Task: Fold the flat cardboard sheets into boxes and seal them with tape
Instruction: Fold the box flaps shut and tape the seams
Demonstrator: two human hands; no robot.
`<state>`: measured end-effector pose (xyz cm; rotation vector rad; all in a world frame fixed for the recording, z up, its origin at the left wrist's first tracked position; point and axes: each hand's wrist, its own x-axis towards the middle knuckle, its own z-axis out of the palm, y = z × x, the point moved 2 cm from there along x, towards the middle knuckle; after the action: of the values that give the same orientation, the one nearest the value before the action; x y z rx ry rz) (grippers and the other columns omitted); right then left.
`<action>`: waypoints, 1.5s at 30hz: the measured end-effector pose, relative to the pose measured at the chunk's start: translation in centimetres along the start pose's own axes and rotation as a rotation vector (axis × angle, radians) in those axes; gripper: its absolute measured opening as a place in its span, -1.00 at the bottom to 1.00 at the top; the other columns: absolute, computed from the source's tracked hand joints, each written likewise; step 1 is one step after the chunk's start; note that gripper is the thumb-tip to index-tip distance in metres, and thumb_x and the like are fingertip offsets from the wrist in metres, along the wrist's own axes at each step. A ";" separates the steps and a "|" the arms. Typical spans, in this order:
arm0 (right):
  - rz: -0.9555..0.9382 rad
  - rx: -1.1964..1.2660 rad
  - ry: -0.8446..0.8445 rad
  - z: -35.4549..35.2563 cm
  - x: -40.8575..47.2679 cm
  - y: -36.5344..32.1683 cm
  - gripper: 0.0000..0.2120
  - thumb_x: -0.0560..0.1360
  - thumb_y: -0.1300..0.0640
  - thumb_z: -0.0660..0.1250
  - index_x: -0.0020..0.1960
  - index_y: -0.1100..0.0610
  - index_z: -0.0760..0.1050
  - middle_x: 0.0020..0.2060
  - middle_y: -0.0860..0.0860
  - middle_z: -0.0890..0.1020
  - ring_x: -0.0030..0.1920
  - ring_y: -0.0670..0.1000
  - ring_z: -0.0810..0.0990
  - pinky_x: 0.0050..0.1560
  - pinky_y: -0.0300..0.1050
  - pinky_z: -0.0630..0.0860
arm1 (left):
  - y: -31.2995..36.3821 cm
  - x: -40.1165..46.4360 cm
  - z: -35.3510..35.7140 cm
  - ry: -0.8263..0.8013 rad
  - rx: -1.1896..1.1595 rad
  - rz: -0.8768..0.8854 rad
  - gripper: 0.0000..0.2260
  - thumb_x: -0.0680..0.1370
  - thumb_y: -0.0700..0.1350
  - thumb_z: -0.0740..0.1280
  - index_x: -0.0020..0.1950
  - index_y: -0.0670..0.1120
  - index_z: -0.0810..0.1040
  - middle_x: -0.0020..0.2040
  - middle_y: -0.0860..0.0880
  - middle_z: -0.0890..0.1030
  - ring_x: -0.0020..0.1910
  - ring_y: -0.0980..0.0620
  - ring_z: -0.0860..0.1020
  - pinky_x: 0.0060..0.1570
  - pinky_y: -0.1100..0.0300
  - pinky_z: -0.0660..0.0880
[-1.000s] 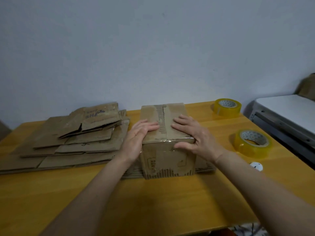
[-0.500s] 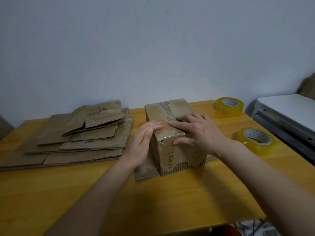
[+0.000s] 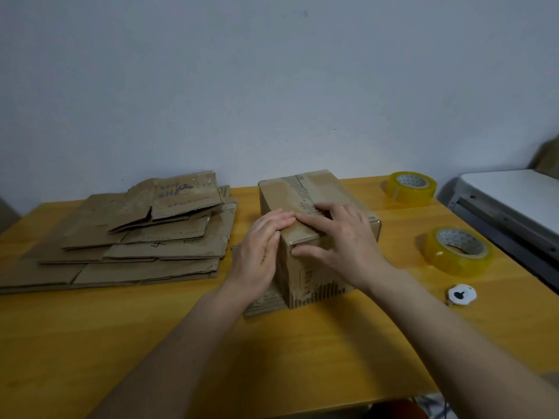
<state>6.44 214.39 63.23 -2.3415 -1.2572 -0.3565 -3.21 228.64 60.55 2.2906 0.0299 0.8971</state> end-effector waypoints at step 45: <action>-0.057 -0.103 -0.267 -2.9 1.4 5.9 -0.10 0.24 -0.56 0.03 0.50 -0.19 0.17 0.53 -0.10 0.12 0.53 -0.07 -0.02 0.52 0.05 -0.02 | 0.9 -0.4 4.2 0.370 0.041 0.082 -0.48 0.65 0.08 0.01 0.08 -0.32 0.55 0.14 -0.20 0.55 0.27 -0.12 0.43 0.35 0.07 0.30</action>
<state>12.09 211.09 64.74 -2.5080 -1.4622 -0.1314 -1.16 225.39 58.58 2.1452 0.1170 1.3630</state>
